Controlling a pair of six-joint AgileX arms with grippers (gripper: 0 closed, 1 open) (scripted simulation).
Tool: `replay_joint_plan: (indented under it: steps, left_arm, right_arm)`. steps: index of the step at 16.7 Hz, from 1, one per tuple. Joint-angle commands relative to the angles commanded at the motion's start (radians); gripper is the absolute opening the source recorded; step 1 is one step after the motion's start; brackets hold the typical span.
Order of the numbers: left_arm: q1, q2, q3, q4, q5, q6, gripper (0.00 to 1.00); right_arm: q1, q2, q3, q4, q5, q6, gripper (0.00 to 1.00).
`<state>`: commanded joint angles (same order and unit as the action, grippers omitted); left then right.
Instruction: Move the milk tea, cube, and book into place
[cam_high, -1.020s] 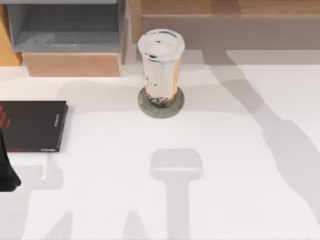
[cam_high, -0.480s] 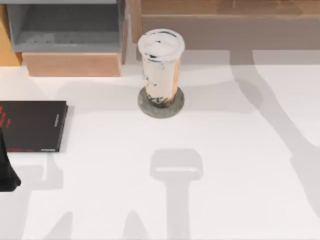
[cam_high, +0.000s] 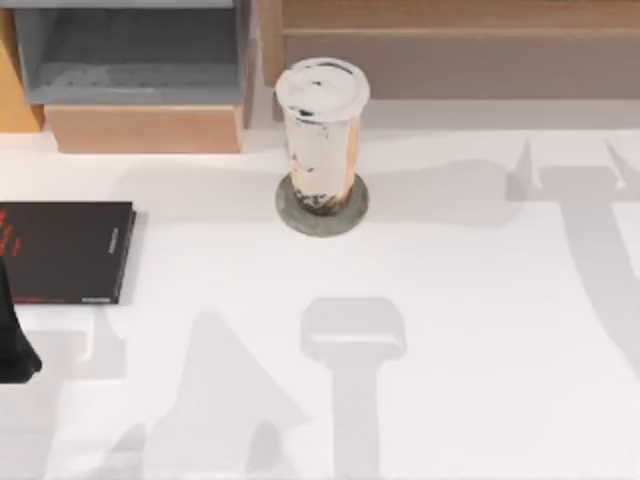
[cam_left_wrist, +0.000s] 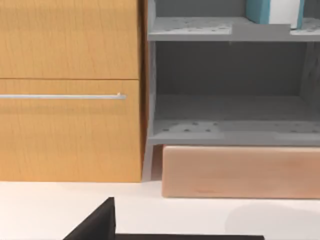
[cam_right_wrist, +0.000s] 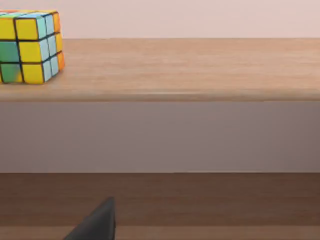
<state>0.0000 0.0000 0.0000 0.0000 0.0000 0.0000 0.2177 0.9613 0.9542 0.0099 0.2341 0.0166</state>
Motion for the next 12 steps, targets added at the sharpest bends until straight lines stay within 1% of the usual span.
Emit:
replay_joint_plan:
  steps: [7,10,12]
  left_arm:
    - [0.000,0.000,0.000,0.000,0.000,0.000,1.00]
    - [0.000,0.000,0.000,0.000,0.000,0.000,1.00]
    - [0.000,0.000,0.000,0.000,0.000,0.000,1.00]
  right_arm:
    - [-0.137,-0.650,-0.636,-0.002,-0.157,-0.006,1.00]
    - [-0.181,-0.843,-0.832,-0.003,-0.207,-0.009,1.00]
    - [-0.203,-0.921,-0.912,-0.006,-0.226,-0.012,1.00]
